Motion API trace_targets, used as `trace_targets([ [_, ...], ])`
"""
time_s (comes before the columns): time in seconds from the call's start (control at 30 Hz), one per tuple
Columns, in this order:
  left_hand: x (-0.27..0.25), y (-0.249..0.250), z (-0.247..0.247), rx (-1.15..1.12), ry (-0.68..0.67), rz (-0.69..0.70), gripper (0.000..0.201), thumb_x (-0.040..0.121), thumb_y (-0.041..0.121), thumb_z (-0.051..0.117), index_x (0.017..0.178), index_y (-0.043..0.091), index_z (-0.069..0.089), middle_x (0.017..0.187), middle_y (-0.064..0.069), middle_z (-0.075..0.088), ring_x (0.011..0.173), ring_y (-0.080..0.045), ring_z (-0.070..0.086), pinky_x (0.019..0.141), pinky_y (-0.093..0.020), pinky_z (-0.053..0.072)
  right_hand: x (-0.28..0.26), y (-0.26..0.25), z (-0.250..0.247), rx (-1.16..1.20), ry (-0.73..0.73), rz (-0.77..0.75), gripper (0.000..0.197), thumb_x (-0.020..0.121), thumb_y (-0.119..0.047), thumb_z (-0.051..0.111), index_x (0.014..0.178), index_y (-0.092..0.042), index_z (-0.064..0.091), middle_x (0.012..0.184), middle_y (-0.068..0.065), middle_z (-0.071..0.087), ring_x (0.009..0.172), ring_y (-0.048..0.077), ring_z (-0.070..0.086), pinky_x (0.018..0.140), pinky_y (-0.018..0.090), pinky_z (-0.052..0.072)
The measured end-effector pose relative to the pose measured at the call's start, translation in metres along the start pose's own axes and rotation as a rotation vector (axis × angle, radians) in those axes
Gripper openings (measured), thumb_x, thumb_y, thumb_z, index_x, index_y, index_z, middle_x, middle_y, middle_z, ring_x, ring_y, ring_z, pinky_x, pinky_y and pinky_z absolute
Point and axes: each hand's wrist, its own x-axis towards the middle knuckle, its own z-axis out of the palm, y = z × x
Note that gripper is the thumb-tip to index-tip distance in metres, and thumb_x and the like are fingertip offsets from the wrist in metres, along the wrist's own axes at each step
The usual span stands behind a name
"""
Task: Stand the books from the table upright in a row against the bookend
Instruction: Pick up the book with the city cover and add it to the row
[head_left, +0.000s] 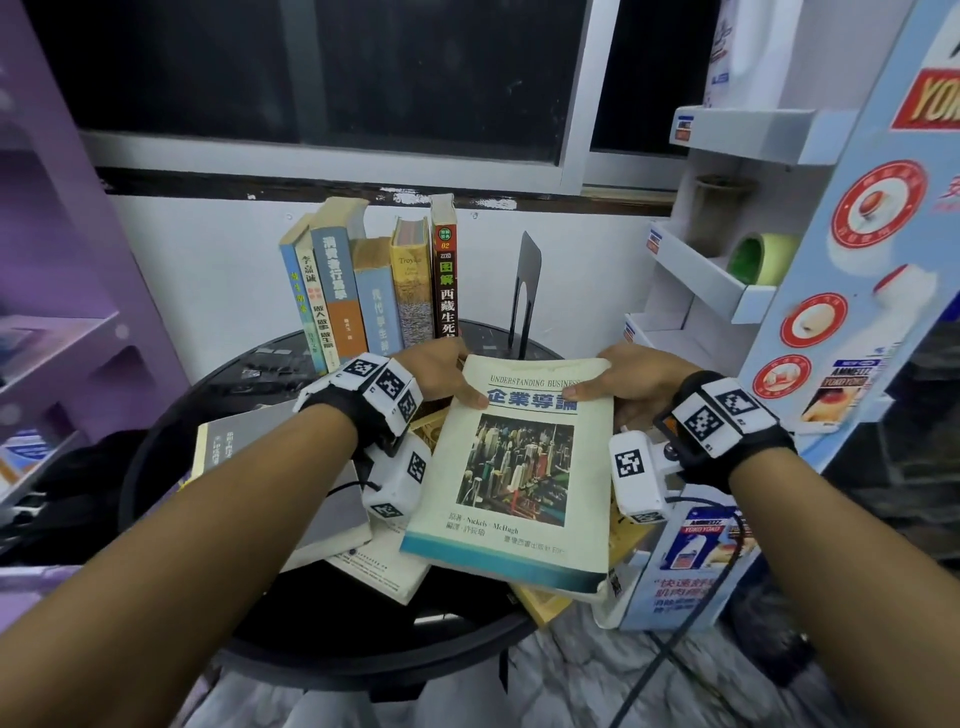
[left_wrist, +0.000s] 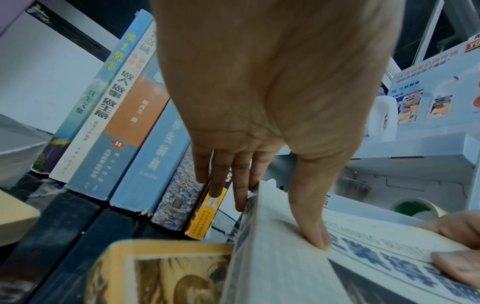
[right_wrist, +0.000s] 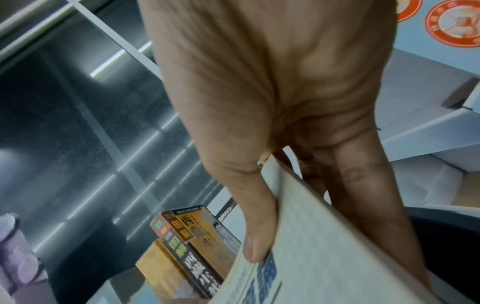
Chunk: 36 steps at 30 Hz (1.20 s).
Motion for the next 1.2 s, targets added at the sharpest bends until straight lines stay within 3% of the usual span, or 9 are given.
trace_targets([
  [0.1,-0.002,0.001,-0.012,-0.092,0.075,0.013,0.070,0.075,0.026,0.080,0.135,0.012,0.046,0.123,-0.004,0.058,0.110,-0.023,0.056,0.097,-0.043,0.048,-0.011,-0.015,-0.006,0.064,0.042,-0.047,0.022,0.087,-0.015,0.071,0.097,0.001,0.061,0.070,0.006,0.071,0.049,0.014,0.068,0.039,0.024,0.051],
  [0.17,-0.005,0.004,-0.022,-0.165,0.137,0.039,0.068,0.076,0.020,0.079,0.134,0.011,0.044,0.120,-0.003,0.058,0.108,-0.021,0.056,0.095,-0.040,0.049,-0.016,-0.025,-0.010,0.109,0.085,-0.090,0.018,0.087,-0.015,0.071,0.091,-0.006,0.057,0.083,0.010,0.071,0.060,0.017,0.070,0.047,0.030,0.058],
  [0.27,-0.009,0.009,-0.036,-0.321,0.241,0.064,0.067,0.077,0.010,0.077,0.135,0.010,0.043,0.118,-0.002,0.056,0.110,-0.023,0.055,0.092,-0.040,0.052,-0.022,-0.039,-0.014,0.166,0.173,-0.171,0.019,0.086,-0.013,0.072,0.089,-0.010,0.054,0.086,0.007,0.070,0.067,0.017,0.070,0.054,0.031,0.060],
  [0.5,-0.028,0.022,-0.065,-0.630,0.390,0.189,0.065,0.073,-0.007,0.074,0.131,0.008,0.048,0.099,0.004,0.057,0.108,-0.023,0.058,0.090,-0.040,0.054,-0.031,-0.064,-0.023,0.223,0.348,-0.331,0.040,0.081,-0.013,0.077,0.113,-0.004,0.055,0.106,0.012,0.069,0.088,0.024,0.071,0.071,0.041,0.061],
  [0.7,-0.037,0.022,-0.072,-0.826,0.308,0.277,0.060,0.070,-0.018,0.069,0.121,0.010,0.059,0.117,-0.015,0.064,0.110,-0.029,0.062,0.088,-0.043,0.056,-0.034,-0.070,-0.027,0.214,0.449,-0.440,0.034,0.076,-0.014,0.081,0.097,-0.021,0.054,0.109,0.007,0.067,0.098,0.026,0.068,0.083,0.051,0.058],
  [0.8,-0.041,0.025,-0.066,-0.853,0.198,0.328,0.053,0.073,-0.020,0.062,0.120,0.003,0.059,0.111,-0.015,0.069,0.106,-0.029,0.065,0.088,-0.041,0.056,-0.035,-0.064,-0.025,0.214,0.444,-0.470,0.037,0.076,-0.012,0.080,0.103,-0.020,0.056,0.109,0.002,0.066,0.100,0.022,0.066,0.087,0.048,0.056],
  [1.03,-0.044,0.036,-0.053,-0.861,0.199,0.349,0.031,0.079,-0.008,0.066,0.097,0.017,0.062,0.102,-0.007,0.071,0.102,-0.029,0.066,0.089,-0.043,0.054,-0.027,-0.051,-0.014,0.296,0.561,-0.473,0.054,0.077,-0.015,0.081,0.122,-0.023,0.053,0.108,-0.009,0.059,0.105,0.022,0.063,0.092,0.046,0.054],
  [1.13,-0.044,0.035,-0.052,-0.864,0.198,0.367,0.030,0.080,-0.006,0.066,0.099,0.017,0.063,0.104,-0.007,0.071,0.101,-0.028,0.067,0.087,-0.041,0.055,-0.021,-0.049,-0.007,0.274,0.698,-0.455,0.070,0.073,-0.025,0.084,0.131,-0.022,0.045,0.120,-0.001,0.057,0.104,0.021,0.061,0.092,0.041,0.053],
  [1.2,-0.043,0.033,-0.052,-0.871,0.200,0.364,0.031,0.081,-0.004,0.066,0.106,0.013,0.061,0.108,-0.010,0.070,0.100,-0.027,0.067,0.084,-0.038,0.057,-0.020,-0.051,-0.001,0.206,0.860,-0.439,0.074,0.068,-0.032,0.087,0.127,-0.018,0.045,0.123,0.002,0.053,0.102,0.018,0.058,0.089,0.032,0.049],
])
